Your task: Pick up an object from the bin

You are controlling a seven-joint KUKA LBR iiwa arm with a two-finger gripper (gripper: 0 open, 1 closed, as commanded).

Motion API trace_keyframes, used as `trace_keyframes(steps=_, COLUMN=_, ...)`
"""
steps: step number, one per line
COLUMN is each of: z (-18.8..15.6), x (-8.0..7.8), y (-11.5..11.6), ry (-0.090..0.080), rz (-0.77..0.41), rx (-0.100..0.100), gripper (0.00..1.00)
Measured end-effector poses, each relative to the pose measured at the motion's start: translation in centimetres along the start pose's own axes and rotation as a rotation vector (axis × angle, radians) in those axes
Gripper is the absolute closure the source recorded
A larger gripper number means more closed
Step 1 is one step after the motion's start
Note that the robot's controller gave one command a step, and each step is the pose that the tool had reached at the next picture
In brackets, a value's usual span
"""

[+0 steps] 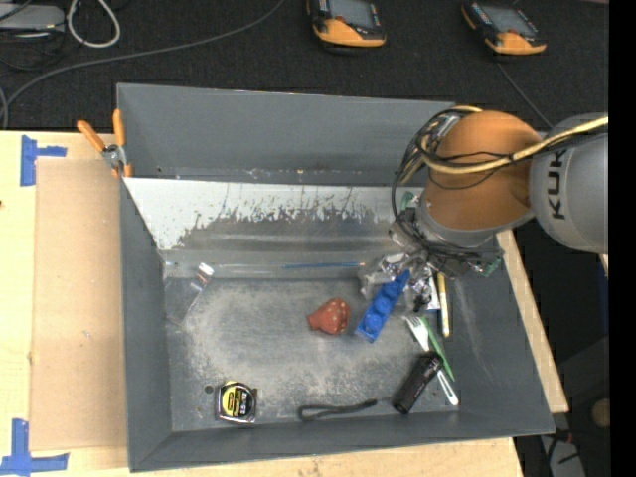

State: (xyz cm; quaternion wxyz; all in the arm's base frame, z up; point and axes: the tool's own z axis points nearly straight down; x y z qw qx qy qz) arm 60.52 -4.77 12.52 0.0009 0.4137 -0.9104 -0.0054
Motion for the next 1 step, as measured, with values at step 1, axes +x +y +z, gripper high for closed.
trace_keyframes(steps=1, z=-5.64, x=-0.12, y=-0.12, ry=-0.004, rz=0.0, rx=0.006, gripper=1.0)
